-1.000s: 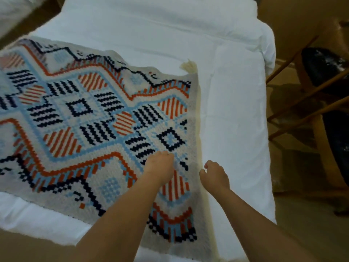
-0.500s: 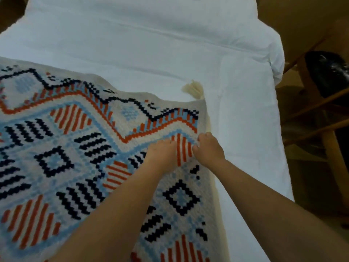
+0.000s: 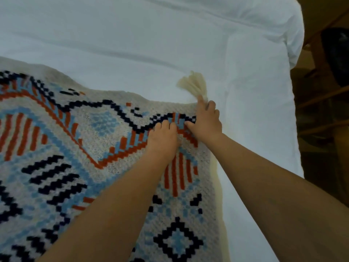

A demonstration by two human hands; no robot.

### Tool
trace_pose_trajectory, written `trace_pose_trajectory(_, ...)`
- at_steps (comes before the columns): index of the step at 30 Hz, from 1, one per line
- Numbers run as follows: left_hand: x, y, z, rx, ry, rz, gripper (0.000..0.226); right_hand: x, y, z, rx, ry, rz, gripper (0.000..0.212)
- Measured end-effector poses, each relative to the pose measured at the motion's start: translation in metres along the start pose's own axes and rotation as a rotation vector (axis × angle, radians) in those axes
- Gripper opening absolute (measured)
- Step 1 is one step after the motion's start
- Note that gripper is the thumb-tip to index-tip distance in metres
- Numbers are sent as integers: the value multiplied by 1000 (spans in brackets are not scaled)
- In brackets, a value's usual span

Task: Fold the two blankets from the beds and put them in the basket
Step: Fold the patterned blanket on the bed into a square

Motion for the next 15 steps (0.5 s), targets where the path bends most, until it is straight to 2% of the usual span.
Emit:
trace_pose_trajectory(2, -2, 5, -6, -44, -22, 28, 35, -7, 4, -5, -40, -75, -11, 67)
trace_pose_trajectory(4, -3, 7, -9, -89, -57, 59, 33, -12, 8, -7, -19, -134, 32, 37)
trace_pose_trajectory(6, -4, 16, -6, -130, -63, 92, 34, -16, 16, 2, 34, -117, 82, 20)
trace_pose_trajectory(8, -4, 36, 2, -91, -10, 89, 26, -22, 35, 21, 91, -28, 46, 20)
trace_pose_trajectory(11, -9, 81, 6, 50, 91, -17, 21, -32, 82, 50, 118, 94, -145, 22)
trace_pose_trajectory(13, -10, 99, -5, 96, -2, -75, 32, -34, 106, 53, 159, 110, -212, 24)
trace_pose_trajectory(15, -2, 100, -27, 54, -144, -103, 56, -31, 113, 38, 148, 81, -176, 35)
Point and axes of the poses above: each hand's wrist, its own x-axis away from the middle knuckle, its own z-axis out of the back of the hand, y = z × x, the point moved 2 cm from there along -x, towards the middle knuckle, and after that the axes turned 11 degrees about z, right-handed, at the moved point
